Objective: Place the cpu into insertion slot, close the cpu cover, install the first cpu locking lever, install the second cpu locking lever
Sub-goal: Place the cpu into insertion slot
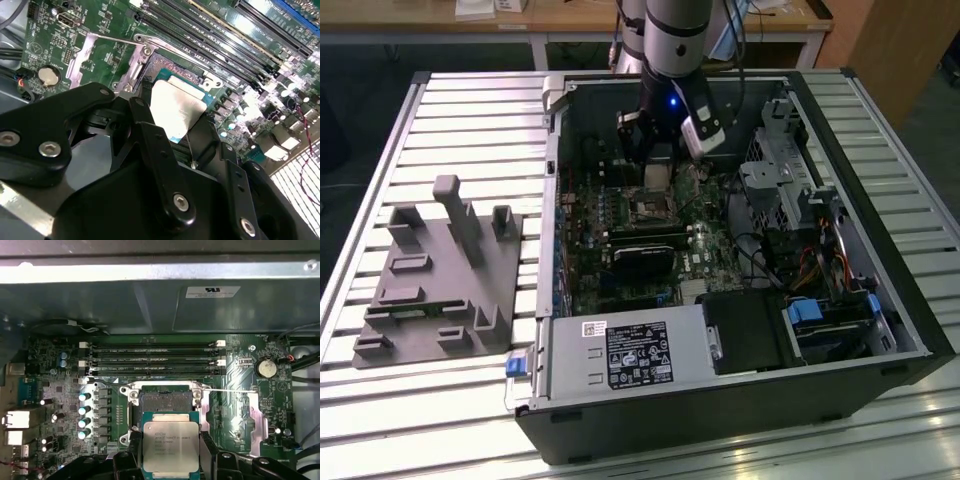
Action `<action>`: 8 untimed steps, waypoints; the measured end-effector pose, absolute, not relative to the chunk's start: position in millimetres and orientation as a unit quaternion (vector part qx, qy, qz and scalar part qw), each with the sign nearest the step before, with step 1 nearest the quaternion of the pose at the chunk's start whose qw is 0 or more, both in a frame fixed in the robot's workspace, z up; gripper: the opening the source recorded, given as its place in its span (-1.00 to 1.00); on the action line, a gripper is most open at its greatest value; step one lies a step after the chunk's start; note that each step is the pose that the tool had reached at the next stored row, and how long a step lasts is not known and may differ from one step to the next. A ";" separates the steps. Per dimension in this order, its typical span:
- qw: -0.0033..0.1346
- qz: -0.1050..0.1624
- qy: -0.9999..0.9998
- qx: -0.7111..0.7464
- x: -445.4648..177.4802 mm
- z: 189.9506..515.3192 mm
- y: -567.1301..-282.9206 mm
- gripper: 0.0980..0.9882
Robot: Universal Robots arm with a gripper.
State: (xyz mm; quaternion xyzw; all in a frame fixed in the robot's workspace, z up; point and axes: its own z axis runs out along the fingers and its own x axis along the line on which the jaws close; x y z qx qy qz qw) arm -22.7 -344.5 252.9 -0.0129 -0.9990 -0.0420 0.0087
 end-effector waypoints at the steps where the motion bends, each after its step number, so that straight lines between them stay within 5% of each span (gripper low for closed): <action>1: 0.009 -0.042 -0.999 -0.013 -22.7 251.5 -344.5 0.00; 8: 0.008 -0.041 -0.999 -0.017 -22.7 250.6 -344.4 0.00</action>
